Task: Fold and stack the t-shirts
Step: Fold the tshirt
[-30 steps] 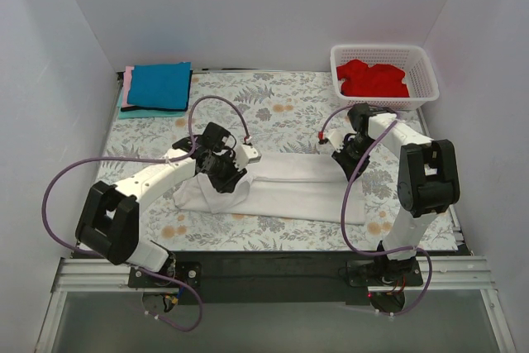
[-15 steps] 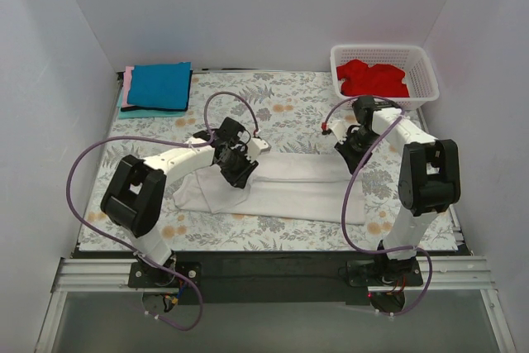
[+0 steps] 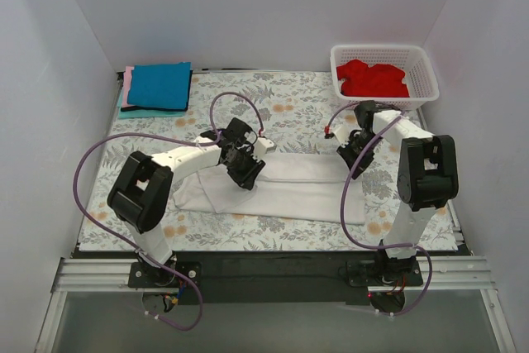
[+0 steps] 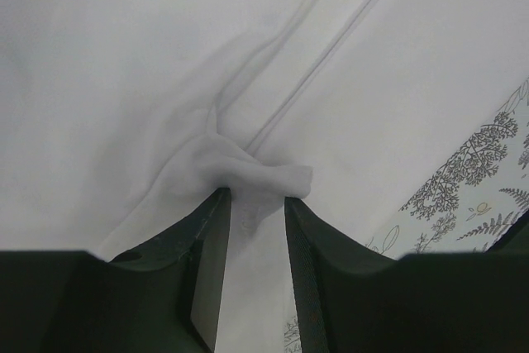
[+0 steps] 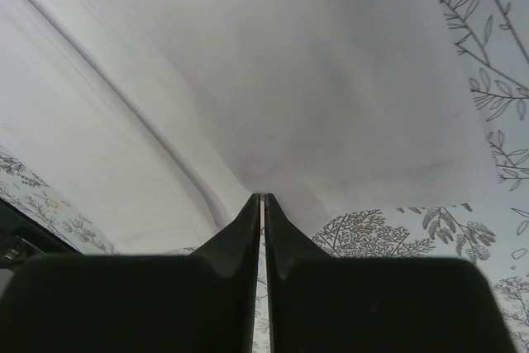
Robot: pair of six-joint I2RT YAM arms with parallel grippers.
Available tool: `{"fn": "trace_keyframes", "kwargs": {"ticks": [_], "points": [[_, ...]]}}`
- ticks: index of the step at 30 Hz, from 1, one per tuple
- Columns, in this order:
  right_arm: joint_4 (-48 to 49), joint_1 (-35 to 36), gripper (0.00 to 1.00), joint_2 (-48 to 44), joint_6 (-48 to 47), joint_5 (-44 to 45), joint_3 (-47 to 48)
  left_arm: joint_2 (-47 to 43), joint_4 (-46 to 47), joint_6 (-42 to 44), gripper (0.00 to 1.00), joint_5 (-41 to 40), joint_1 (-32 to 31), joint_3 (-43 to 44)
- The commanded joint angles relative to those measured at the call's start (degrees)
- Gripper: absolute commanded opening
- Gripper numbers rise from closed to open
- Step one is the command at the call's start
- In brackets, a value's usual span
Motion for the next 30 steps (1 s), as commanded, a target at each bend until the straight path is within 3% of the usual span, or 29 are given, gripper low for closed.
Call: {"fn": "trace_keyframes", "kwargs": {"ticks": [1,7,11,20,24,30], "points": [[0.7,0.0,0.08,-0.3,0.3,-0.2,-2.0,0.4,1.8,-2.0,0.32,1.7,-0.5,2.5],[2.6,0.0,0.08,-0.1,0.3,0.1,-6.3,5.4,2.9,-3.5,0.32,-2.4,-0.2,1.3],[3.8,0.0,0.07,-1.0,-0.3,1.9,-8.3,3.2,3.5,-4.1,0.33,-1.5,1.4,0.3],[3.7,0.1,0.08,-2.8,0.5,1.2,-5.1,-7.7,-3.1,1.6,0.48,4.6,14.1,6.7],[3.3,0.1,0.08,-2.7,0.7,1.0,-3.0,-5.8,-4.7,4.3,0.51,4.3,21.0,9.8],[2.6,0.1,0.08,-2.7,1.3,0.3,-1.4,0.4,-5.9,8.7,0.52,1.6,25.6,13.9]]}}
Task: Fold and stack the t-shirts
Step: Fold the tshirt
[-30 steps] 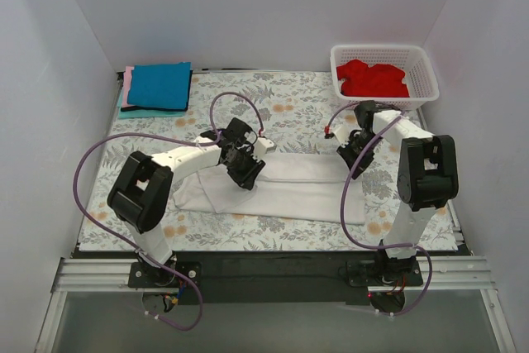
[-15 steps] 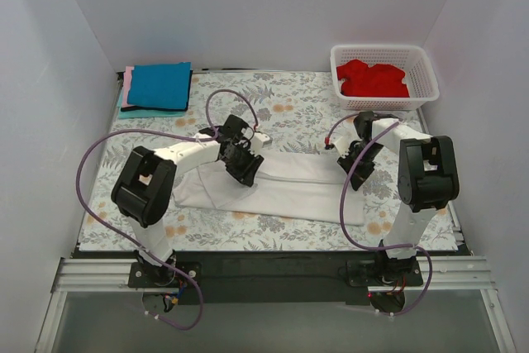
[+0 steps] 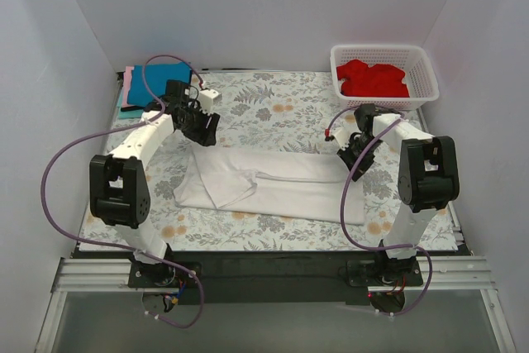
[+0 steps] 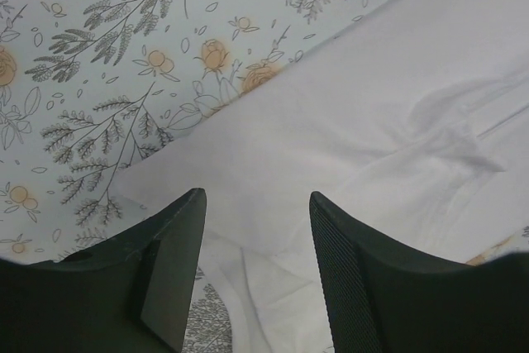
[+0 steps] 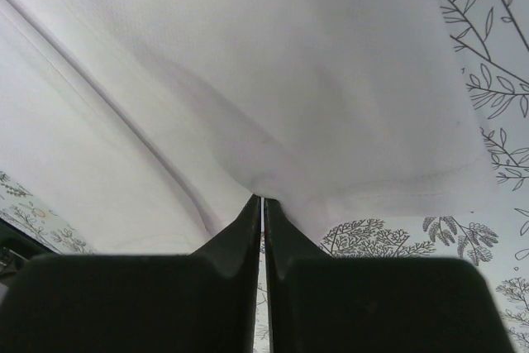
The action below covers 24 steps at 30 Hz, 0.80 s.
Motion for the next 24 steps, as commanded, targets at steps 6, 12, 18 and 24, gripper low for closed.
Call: {"fn": "trace_keyframes", "kwargs": {"ticks": [6,12,18,24], "points": [[-0.3,0.1,0.08,-0.8,0.2,0.6,1.7,8.2,-7.7,12.6,0.56,-2.2,3.2,7.7],[0.1,0.1,0.07,1.4,0.3,0.9,2.4,10.7,-7.3,18.0,0.57,-5.1,3.4,8.6],[0.2,0.1,0.07,2.2,0.2,1.4,3.1,12.7,-5.1,19.8,0.57,-7.4,3.5,8.5],[0.2,0.1,0.07,2.6,0.2,1.7,3.3,14.7,-4.2,21.0,0.56,-8.5,3.7,8.8]]}}
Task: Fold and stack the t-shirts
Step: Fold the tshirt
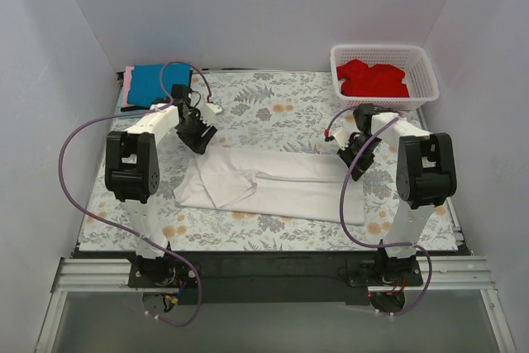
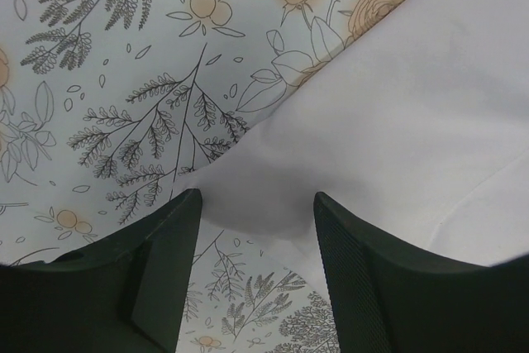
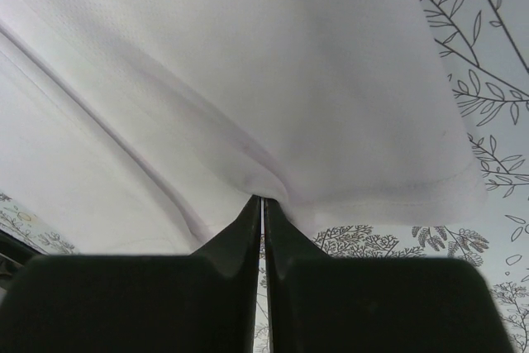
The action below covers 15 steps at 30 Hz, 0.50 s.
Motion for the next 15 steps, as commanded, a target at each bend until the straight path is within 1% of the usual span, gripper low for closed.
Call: {"fn": "trace_keyframes", "kwargs": {"ticks": [1,3,4,7,8,10,11,13,14,15], "points": [[0.1,0.1,0.07,0.5,0.2,0.2,2.0,0.2,1.3,2.1,0.54,-1.4,0.4,1.8],[0.1,0.1,0.07,0.6,0.1,0.5,1.9,0.8,1.5,2.3,0.51,-1.7,0.9,2.4],[0.2,0.1,0.07,0.8,0.0,0.6,2.1,1.4,1.3,2.2,0.45,-1.5,1.1,2.8],[0.2,0.1,0.07,1.1,-0.1,1.0,2.3,1.9,0.7,2.0,0.35,-0.5,1.8,4.4],[0.2,0.1,0.07,1.0,-0.1,1.1,2.6,2.1,0.7,1.9,0.28,-0.4,1.9,4.6],[0.2,0.1,0.07,1.3,-0.1,1.2,2.7,2.4,0.4,1.9,0.21,-0.2,2.3,5.3],[0.2,0.1,0.07,1.3,-0.1,1.3,2.9,2.8,0.4,2.0,0.12,-0.1,2.4,5.6],[0.1,0.1,0.07,1.6,0.0,1.4,3.4,3.2,0.3,1.9,0.03,0.2,2.7,6.3],[0.1,0.1,0.07,1.6,0.0,1.3,3.4,3.4,0.3,1.9,0.01,0.4,2.7,6.5],[0.0,0.1,0.07,1.6,0.1,1.3,3.4,3.9,0.2,2.0,0.00,0.4,2.9,6.7]]}}
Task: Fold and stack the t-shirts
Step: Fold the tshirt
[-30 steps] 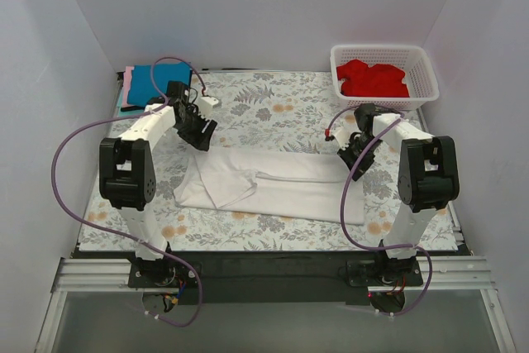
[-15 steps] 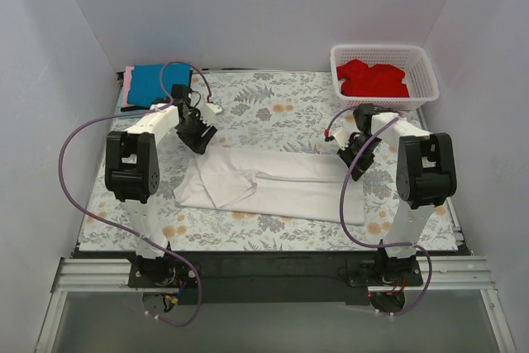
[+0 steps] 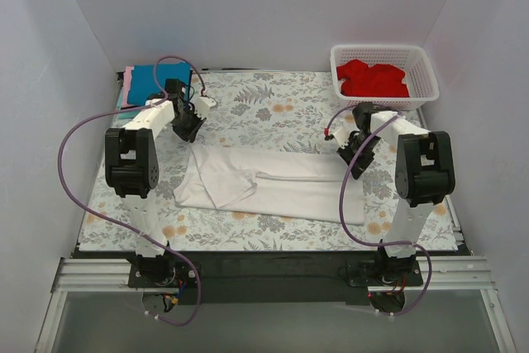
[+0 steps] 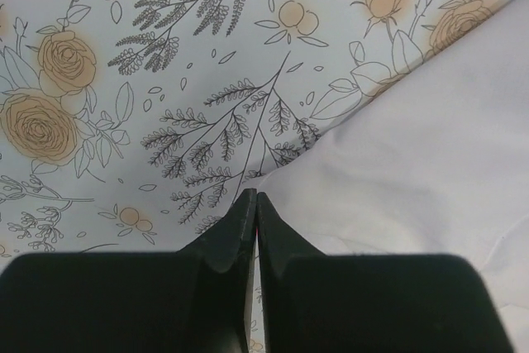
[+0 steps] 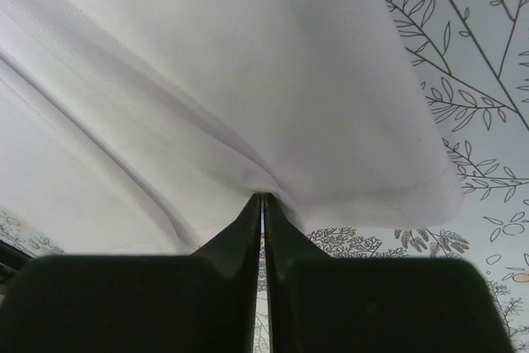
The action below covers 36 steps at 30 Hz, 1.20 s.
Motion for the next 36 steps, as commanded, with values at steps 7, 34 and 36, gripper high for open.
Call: {"fn": "trace_keyframes", "kwargs": {"ticks": [7,34,36], "points": [[-1.1,0.1,0.08,-2.2,0.5,-1.8,3.9,0.0,-4.4,-3.7,0.36,7.2,3.3,5.9],[1.2,-0.7,0.12,-2.7,0.5,-1.5,5.7,-3.0,0.0,-41.9,0.42,16.9,9.8,-3.7],[1.1,-0.7,0.12,-3.8,0.5,-1.0,5.0,-2.9,0.0,-42.1,0.42,17.4,9.8,-4.0]]}}
